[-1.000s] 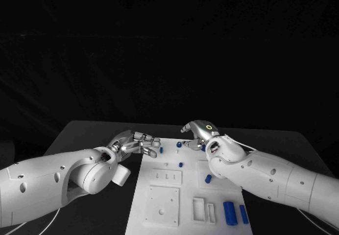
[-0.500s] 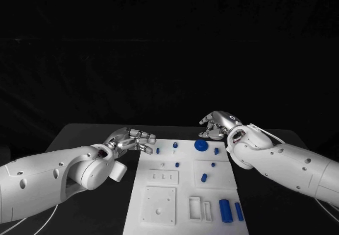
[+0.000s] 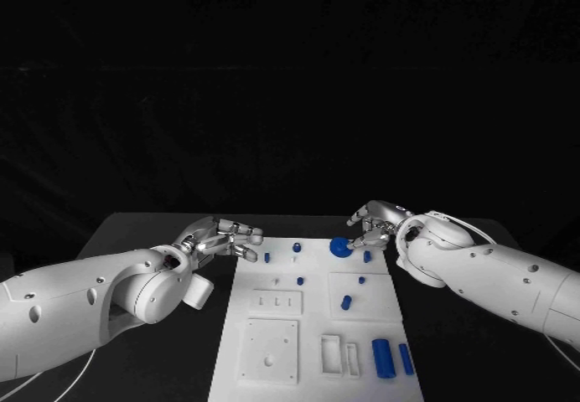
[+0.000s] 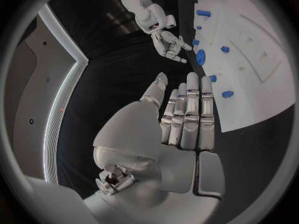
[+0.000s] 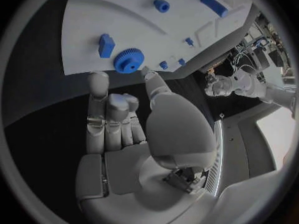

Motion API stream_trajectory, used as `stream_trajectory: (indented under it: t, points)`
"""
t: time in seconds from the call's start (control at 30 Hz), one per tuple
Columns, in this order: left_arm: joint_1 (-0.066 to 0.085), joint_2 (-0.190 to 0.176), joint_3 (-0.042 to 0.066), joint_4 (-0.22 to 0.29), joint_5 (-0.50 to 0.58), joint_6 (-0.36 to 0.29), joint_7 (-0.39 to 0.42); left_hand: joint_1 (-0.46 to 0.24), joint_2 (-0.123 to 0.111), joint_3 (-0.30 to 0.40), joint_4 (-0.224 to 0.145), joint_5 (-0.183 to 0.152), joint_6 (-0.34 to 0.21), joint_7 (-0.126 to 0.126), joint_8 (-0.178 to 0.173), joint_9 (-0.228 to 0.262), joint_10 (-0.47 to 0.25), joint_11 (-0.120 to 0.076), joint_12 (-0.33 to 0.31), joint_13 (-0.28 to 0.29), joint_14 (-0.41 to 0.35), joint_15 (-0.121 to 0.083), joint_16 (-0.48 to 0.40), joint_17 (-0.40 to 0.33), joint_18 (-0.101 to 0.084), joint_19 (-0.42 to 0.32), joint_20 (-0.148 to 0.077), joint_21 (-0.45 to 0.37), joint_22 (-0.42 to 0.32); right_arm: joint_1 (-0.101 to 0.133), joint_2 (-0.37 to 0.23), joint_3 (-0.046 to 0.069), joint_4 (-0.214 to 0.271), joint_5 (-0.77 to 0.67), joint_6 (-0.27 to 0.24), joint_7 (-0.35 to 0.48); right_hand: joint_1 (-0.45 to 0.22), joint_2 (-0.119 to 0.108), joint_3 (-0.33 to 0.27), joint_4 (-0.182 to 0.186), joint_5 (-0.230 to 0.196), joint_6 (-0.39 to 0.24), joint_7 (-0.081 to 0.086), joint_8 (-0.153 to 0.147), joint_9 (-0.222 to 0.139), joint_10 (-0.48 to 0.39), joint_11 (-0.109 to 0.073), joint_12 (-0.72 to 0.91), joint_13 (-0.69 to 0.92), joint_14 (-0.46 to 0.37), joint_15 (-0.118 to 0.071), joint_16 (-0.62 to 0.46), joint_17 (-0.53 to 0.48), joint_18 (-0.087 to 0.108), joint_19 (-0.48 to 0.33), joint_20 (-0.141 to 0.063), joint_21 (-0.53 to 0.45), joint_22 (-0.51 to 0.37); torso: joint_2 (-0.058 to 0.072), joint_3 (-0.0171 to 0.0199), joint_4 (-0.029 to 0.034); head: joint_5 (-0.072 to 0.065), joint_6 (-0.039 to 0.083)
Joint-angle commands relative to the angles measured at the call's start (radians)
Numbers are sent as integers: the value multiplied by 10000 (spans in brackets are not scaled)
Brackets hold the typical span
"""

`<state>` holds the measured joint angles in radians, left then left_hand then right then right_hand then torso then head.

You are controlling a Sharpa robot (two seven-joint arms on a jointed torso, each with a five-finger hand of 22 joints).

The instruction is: Assemble the parts on the task board

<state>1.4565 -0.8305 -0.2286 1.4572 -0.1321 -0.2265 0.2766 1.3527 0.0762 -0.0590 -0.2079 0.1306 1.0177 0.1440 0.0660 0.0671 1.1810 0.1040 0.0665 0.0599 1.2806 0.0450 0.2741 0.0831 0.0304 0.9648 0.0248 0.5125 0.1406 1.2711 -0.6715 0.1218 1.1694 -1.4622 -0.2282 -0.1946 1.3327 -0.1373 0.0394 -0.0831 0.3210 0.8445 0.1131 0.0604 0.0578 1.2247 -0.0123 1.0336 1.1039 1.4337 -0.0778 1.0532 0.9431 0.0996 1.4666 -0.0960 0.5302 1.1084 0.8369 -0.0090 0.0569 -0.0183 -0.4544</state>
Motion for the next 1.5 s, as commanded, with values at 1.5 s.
stream_trajectory:
  t: [1.5]
  points:
    - [11,6,4,149,-89,265,36,11,-84,31,35,-49,-87,3,-13,5,-69,-5,-53,-4,-41,43,-46,-11,158,-21,49,57,-51,4,989,10,-1190,-17,1251,-206,-653,387,921,-698,302,1060,-200,-2,29,243,-154,-29,322,146,-146,-115,373,-101,594,-164,3026,2413,-12,-5,3,21,-131]
